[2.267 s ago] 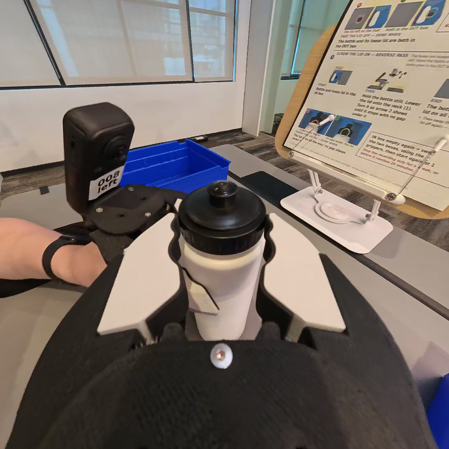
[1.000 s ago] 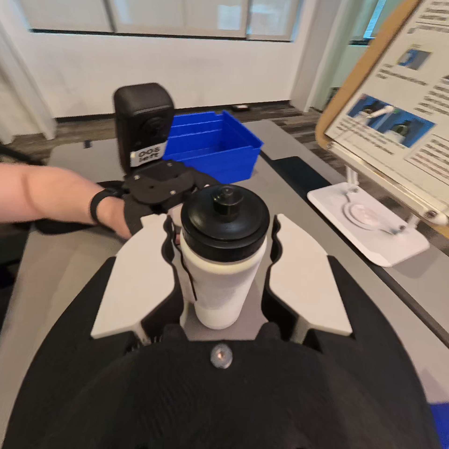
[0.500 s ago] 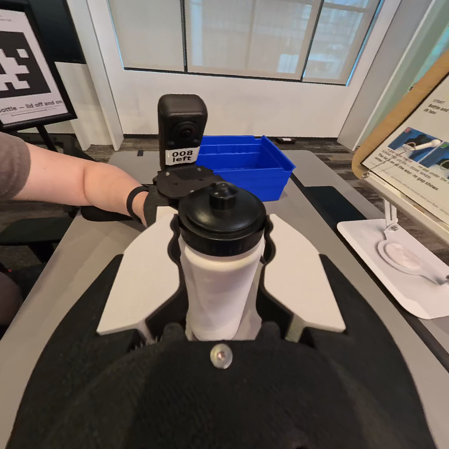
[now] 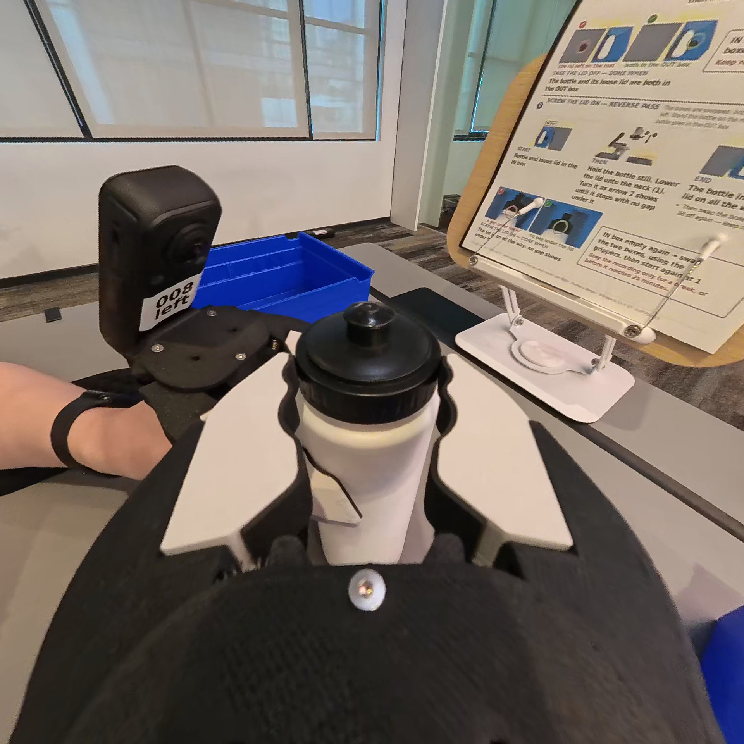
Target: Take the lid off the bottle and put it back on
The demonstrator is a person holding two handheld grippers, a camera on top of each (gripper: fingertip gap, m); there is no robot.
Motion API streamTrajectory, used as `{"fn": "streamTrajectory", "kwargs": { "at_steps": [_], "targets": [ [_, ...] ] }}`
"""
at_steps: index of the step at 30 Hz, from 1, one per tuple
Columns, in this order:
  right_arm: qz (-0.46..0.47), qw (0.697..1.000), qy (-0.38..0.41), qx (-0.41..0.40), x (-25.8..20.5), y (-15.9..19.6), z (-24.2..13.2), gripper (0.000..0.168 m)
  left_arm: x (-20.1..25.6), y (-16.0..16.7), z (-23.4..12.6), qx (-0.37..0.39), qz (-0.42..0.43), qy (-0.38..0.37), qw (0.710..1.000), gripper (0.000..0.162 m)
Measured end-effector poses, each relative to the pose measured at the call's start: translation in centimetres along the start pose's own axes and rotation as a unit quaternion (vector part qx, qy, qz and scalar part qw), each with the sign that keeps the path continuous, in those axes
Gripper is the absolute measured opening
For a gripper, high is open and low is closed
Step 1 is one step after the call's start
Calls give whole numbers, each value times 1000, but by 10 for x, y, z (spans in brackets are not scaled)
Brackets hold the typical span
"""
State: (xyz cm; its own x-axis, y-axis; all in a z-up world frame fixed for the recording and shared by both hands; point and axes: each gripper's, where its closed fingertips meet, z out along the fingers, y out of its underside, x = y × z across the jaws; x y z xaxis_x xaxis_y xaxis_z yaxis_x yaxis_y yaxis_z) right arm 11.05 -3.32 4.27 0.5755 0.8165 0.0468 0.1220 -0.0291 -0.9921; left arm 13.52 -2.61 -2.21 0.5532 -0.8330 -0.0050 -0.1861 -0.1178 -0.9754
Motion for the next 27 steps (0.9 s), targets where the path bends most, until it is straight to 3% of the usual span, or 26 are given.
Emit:
{"fn": "streamTrajectory", "kwargs": {
  "at_steps": [3,6,12,20,27],
  "targets": [
    [-15,999,-33,0,-1,-2,0,69,1,0,1,2,0,22,1000,86],
    [-45,994,-100,9,0,-13,-8,81,9,-1,2,6,13,75,997,86],
    [-49,972,-229,-8,-5,-9,-30,81,26,-1,1,21,27,160,986,86],
    [-59,970,-235,-20,-11,6,-19,70,32,-1,-1,20,28,177,984,86],
    [-23,987,-157,-28,-4,4,-7,70,18,-1,2,9,-1,109,994,86]
  ]
}}
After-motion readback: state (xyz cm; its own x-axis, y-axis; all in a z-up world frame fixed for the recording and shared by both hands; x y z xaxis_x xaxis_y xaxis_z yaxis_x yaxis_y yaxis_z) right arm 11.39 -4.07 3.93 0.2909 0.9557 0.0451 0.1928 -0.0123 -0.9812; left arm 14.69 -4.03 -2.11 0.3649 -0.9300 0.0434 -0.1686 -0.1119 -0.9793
